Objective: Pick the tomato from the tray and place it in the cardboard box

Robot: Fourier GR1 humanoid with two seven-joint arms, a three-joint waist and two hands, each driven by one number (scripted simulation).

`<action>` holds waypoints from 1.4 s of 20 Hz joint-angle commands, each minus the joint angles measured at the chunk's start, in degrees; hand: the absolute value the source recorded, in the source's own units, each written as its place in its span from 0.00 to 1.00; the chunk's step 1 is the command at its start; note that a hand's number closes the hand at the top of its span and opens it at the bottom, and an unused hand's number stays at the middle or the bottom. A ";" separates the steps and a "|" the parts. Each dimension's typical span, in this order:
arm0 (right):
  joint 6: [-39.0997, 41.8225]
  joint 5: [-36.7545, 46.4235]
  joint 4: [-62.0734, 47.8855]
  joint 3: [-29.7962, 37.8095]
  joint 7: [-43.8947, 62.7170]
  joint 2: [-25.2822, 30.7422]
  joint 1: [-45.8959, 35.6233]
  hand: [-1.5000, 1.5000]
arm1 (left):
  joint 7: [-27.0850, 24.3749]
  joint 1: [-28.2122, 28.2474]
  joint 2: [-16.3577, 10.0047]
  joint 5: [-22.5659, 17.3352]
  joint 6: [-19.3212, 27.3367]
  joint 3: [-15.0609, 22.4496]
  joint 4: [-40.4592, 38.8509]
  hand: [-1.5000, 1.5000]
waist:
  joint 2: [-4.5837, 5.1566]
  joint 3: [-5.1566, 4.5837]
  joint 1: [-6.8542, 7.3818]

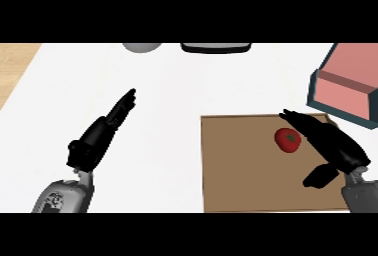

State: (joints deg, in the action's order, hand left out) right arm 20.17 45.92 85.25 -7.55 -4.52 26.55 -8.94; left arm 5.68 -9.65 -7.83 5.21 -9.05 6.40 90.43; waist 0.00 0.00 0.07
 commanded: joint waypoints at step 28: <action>-16.95 17.06 -18.42 7.25 -3.89 -6.69 -7.52 1.00 | 1.26 -1.11 2.64 2.49 -2.46 -2.71 0.24 0.50 | 0.01 0.01 0.14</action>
State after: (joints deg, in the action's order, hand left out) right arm 6.31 61.80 68.52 -3.21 -13.27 20.89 -14.75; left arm 5.15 -10.06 -4.37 8.78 -10.52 4.78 89.44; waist -0.25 -0.44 -0.01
